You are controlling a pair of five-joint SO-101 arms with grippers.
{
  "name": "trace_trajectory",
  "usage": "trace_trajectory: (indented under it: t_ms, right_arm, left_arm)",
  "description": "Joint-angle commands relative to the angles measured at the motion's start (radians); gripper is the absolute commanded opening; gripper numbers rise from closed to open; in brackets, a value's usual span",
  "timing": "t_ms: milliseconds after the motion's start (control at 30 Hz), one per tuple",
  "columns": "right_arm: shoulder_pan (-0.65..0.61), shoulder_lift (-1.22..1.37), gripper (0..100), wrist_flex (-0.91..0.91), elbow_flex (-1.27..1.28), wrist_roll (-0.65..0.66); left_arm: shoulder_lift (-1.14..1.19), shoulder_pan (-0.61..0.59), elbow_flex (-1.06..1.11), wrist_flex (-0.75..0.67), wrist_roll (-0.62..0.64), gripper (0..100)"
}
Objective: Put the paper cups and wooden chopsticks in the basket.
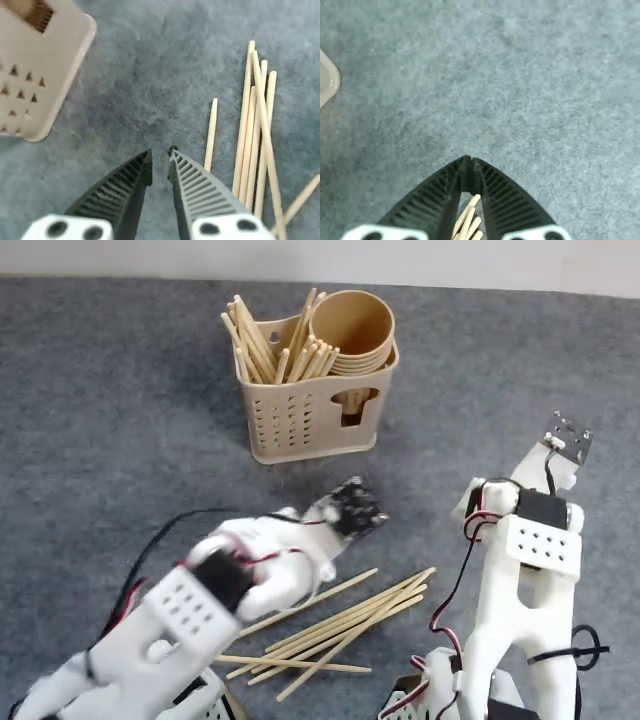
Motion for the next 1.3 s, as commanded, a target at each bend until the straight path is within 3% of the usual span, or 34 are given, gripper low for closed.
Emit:
trace_trajectory:
  t_ms: [0,200,300,800,1100,1267]
  right_arm:
    - [0.010,-0.128,0.5,-0.030,0.033,-0.002]
    - [0.007,-0.390,0.5,-0.111,0.203,-0.002]
    - [0.008,-0.478,0.5,-0.113,0.246,-0.002]
    - [0.042,-0.507,0.5,-0.113,0.255,-0.003]
    - [0.038,-0.507,0.5,-0.114,0.255,-0.003]
    - [0.038,-0.507,0.5,-0.114,0.255,-0.003]
  left_arm:
    - [0.170,0.021,-0.130,-0.005,0.049,7]
    - [0.403,0.047,-0.231,-0.008,0.064,8]
    - [0.484,0.054,-0.242,-0.040,0.140,14]
    - [0.731,0.056,-0.248,-0.215,0.166,15]
    - [0.542,0.054,-0.251,-0.135,0.198,15]
    - [0.475,0.114,-0.145,-0.190,0.199,16]
